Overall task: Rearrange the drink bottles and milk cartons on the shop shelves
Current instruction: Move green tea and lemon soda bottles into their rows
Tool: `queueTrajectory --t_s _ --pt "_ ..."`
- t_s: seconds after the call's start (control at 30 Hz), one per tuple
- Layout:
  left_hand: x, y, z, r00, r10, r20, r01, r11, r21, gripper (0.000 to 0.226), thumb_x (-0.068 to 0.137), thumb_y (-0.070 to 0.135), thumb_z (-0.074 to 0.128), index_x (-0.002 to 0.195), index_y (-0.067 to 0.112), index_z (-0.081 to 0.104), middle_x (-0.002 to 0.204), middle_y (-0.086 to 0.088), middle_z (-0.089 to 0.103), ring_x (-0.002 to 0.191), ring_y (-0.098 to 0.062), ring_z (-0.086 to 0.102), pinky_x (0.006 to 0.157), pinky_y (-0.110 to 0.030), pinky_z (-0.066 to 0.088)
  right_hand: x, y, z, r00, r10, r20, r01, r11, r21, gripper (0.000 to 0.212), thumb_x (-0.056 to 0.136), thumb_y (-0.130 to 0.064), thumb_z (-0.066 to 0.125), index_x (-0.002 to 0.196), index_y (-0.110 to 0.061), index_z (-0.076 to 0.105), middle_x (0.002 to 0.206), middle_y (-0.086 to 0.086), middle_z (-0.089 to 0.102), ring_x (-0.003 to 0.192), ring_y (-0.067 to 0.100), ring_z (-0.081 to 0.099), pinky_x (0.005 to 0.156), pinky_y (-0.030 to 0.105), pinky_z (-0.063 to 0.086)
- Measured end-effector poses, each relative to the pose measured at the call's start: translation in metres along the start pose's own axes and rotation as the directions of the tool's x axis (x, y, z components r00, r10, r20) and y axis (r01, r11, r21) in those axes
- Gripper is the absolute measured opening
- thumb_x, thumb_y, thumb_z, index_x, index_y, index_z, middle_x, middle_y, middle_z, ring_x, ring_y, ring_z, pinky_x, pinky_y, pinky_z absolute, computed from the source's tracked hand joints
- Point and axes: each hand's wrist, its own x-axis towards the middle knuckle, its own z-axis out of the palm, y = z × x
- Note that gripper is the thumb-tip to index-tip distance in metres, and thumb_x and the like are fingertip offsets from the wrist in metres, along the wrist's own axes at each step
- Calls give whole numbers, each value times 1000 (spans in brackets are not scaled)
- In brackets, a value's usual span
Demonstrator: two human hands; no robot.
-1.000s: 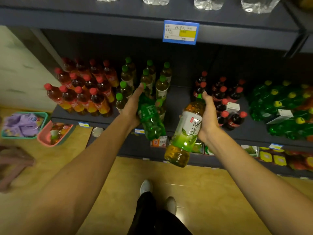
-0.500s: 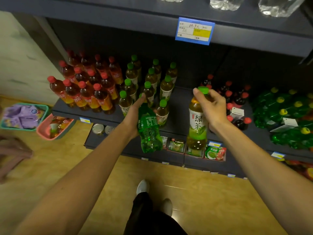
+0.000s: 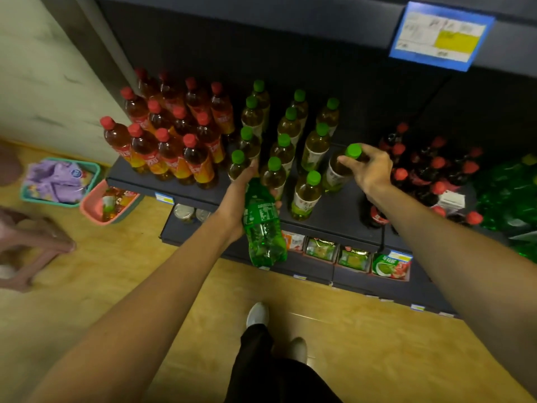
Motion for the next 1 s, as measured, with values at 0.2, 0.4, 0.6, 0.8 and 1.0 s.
queueTrajectory --t_s 0.2,0.4,0.6,0.8,1.0 --pt "17 7 -6 999 -51 5 51 998 25 48 96 50 49 117 9 57 82 -8 59 73 -26 59 69 -37 56 15 9 38 989 137 58 -137 991 -1 36 75 -12 84 108 -3 71 101 8 69 93 16 63 93 34 55" --pt "29 17 -6 996 -81 27 79 993 84 46 97 51 46 86 12 67 78 -9 59 68 -27 61 74 -38 51 24 11 57 979 170 114 -164 985 -53 46 75 -15 84 118 -7 70 110 7 70 100 19 66 93 34 56" --pt "37 21 -3 995 -104 15 101 989 109 46 97 52 47 83 12 63 73 -7 60 64 -25 63 72 -36 51 30 8 65 980 136 148 -124 989 -83 44 80 -15 81 121 -7 68 113 6 68 99 12 60 84 17 50" --pt "44 20 5 993 -120 16 118 988 101 41 91 54 57 83 14 54 76 -10 60 68 -28 61 71 -37 52 28 3 58 974 155 167 -132 981 -141 57 83 -34 78 134 -17 58 129 6 64 119 21 59 97 24 47" --pt "41 18 33 991 -120 64 115 990 83 39 88 52 59 85 14 54 75 -10 59 68 -29 58 72 -38 49 1 5 24 990 143 19 -141 988 -66 50 88 -34 73 131 -11 58 124 10 65 117 23 60 99 33 46"
